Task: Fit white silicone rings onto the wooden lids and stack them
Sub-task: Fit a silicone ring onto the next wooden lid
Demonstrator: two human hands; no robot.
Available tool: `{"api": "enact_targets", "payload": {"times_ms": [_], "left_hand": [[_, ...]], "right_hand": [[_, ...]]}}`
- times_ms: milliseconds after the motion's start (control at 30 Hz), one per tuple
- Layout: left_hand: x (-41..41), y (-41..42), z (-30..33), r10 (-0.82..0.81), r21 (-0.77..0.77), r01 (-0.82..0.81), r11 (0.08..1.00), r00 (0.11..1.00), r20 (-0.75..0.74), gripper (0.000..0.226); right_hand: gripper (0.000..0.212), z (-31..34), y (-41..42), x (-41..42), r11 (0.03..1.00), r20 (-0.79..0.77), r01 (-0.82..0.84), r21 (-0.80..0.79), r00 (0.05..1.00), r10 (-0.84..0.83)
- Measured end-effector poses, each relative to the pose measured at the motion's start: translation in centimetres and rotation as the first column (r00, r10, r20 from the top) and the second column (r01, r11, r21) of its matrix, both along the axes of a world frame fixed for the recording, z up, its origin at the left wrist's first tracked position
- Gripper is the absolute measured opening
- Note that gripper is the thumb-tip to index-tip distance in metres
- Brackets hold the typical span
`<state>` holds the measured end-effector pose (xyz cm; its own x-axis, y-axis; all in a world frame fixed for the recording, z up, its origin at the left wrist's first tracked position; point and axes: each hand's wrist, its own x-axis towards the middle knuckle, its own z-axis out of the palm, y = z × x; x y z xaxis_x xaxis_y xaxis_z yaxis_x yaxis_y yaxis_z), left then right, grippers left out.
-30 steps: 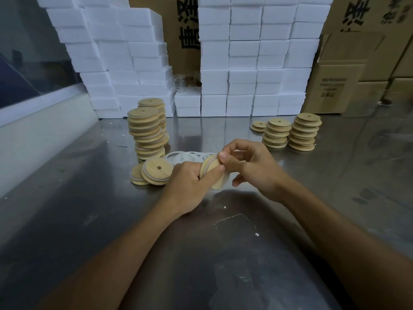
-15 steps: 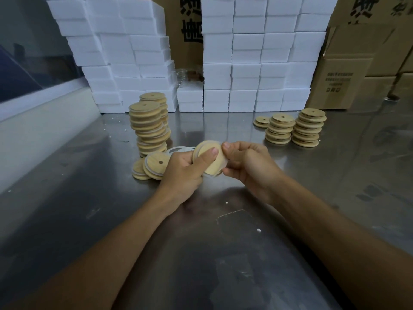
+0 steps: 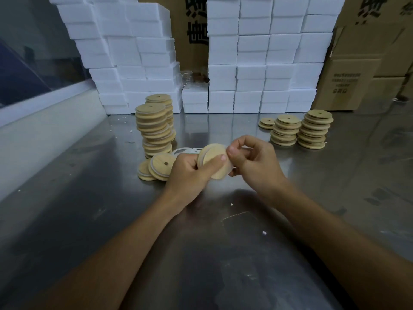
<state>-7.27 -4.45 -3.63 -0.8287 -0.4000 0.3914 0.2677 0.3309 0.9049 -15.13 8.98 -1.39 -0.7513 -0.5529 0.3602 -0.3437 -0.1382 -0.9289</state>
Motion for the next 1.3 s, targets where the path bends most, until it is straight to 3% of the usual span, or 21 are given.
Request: {"api": "enact_targets", "payload": {"times_ms": [67,133,200,267,333,400,500,633,800,1000,1133,1233,1300], "left_hand": [[0.2,0.0,0.2,-0.09,0.031,0.089,0.996,0.996,0.019,0.027],[0.3,0.3,0.4,-0.091,0.032,0.09,0.995,0.995,0.03,0.025],[0.5,0.7,0.6,0.0,-0.054,0.001,0.999,1.0,0.021,0.022],[0.4,0.8,0.6,0.073,-0.151,-0.072,0.986,0.997,-0.002,0.033],[0.4,0.8,0.6,0.098,-0.173,-0.099,0.98,0.995,-0.011,0.041],[0.4,0.7,0.5,0.098,-0.16,-0.097,0.982,0.995,-0.005,0.043],[0.3,0.7,0.5,0.085,-0.127,-0.085,0.988,0.996,0.0,0.044],[0.0,0.4,0.4,0.126,0.036,-0.126,0.991,0.992,-0.003,0.042],[-0.1,0.6,0.2,0.132,0.034,-0.132,0.991,0.991,0.02,0.041],[-0.2,0.3,0.4,0.183,0.148,-0.182,0.972,0.983,0.001,0.029],[-0.3,0.4,0.4,0.206,0.043,-0.208,0.977,0.978,0.044,0.023],[-0.3,0.3,0.2,0.319,-0.107,-0.316,0.943,0.948,0.012,0.023],[-0.1,0.3,0.4,0.391,-0.21,-0.389,0.897,0.92,-0.032,0.024]], "right_hand": [[0.012,0.0,-0.1,0.3,0.999,-0.269,0.023,0.049,0.963,-0.009],[0.01,-0.2,-0.2,0.5,0.997,-0.314,0.041,0.061,0.949,-0.019],[0.014,-0.3,-0.2,0.5,0.997,-0.168,0.021,0.07,0.986,-0.009],[0.023,-0.4,-0.3,0.6,0.995,0.071,-0.037,0.09,0.997,0.031],[0.029,-0.3,-0.4,0.4,0.993,0.25,-0.094,0.073,0.966,0.073],[0.03,-0.2,-0.4,0.2,0.991,0.333,-0.122,0.055,0.938,0.097],[0.036,-0.2,-0.4,0.0,0.992,0.321,-0.122,0.012,0.94,0.112],[0.033,-0.4,-0.7,0.4,0.991,0.319,-0.132,-0.035,0.938,0.136],[0.043,-0.5,-0.5,0.1,0.989,0.384,-0.144,-0.035,0.911,0.147],[0.024,-0.9,-0.9,0.3,0.99,0.392,-0.136,-0.027,0.91,0.136],[0.02,-1.2,-1.0,0.6,0.999,0.297,-0.048,0.004,0.954,0.045],[0.017,-1.6,-1.3,0.8,0.978,-0.018,0.161,0.135,0.987,-0.16],[0.013,-1.5,-1.0,0.9,0.937,-0.26,0.298,0.185,0.934,-0.246]]}}
